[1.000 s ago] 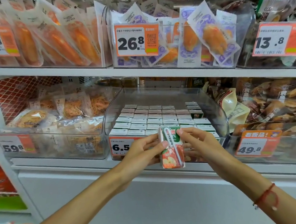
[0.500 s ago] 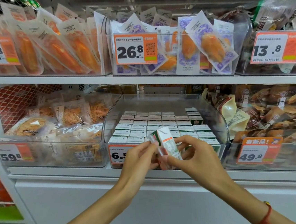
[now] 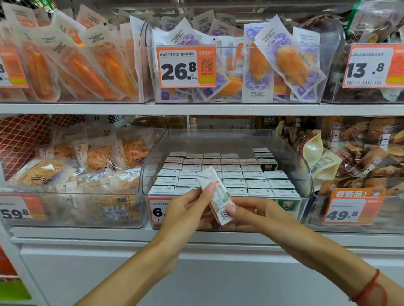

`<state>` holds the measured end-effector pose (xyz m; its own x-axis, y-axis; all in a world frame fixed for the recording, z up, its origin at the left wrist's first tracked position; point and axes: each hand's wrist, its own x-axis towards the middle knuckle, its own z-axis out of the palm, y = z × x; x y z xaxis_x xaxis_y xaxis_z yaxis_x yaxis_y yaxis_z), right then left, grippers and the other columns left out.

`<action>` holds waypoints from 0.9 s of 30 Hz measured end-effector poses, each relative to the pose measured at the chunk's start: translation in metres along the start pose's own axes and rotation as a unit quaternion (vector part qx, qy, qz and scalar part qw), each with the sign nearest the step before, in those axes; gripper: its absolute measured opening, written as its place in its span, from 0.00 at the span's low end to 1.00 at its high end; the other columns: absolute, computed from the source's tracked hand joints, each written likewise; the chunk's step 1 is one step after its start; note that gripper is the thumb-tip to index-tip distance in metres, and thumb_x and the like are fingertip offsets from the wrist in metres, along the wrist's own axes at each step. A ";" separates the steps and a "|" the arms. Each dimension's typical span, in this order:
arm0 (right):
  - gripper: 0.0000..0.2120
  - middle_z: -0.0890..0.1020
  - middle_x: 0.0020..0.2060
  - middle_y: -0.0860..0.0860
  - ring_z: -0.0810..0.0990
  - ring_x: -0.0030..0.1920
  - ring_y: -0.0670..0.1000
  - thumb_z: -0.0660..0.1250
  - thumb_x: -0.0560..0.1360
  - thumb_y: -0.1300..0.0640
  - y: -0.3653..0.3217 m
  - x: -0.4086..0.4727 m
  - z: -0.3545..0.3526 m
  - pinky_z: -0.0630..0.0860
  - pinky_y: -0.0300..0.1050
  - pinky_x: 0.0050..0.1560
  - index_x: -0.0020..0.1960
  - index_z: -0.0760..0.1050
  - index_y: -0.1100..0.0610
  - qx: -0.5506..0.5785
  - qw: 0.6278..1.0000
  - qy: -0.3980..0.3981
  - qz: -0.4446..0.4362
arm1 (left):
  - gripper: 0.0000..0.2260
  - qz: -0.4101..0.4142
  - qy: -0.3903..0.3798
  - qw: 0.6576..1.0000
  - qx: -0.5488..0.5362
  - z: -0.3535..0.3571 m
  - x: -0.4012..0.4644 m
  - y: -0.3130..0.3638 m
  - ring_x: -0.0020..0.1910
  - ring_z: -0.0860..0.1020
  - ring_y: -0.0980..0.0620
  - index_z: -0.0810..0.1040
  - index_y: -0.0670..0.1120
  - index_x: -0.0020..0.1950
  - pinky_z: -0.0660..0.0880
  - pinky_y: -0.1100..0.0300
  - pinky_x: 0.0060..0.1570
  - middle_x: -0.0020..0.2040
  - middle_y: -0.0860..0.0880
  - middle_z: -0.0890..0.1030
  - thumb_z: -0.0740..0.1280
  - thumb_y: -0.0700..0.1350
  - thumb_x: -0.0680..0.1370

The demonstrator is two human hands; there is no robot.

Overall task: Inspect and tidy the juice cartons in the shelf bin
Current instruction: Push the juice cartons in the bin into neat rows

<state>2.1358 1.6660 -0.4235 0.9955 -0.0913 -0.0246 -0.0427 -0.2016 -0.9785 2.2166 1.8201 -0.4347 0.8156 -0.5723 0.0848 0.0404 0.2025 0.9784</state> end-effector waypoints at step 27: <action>0.14 0.86 0.46 0.46 0.82 0.51 0.45 0.67 0.69 0.41 -0.007 -0.007 -0.011 0.79 0.39 0.51 0.47 0.83 0.49 0.031 0.979 0.157 -0.123 | 0.25 0.319 0.039 0.891 0.320 -0.003 -0.001 -0.002 0.63 0.73 0.68 0.76 0.60 0.62 0.69 0.75 0.59 0.60 0.67 0.76 0.75 0.37 0.71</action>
<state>2.1278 1.6570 -0.4146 0.8999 -0.3439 0.2683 0.2106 -0.1960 -0.9577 2.2171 1.8227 -0.4376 0.5935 -0.4403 0.6737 -0.7632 -0.0420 0.6448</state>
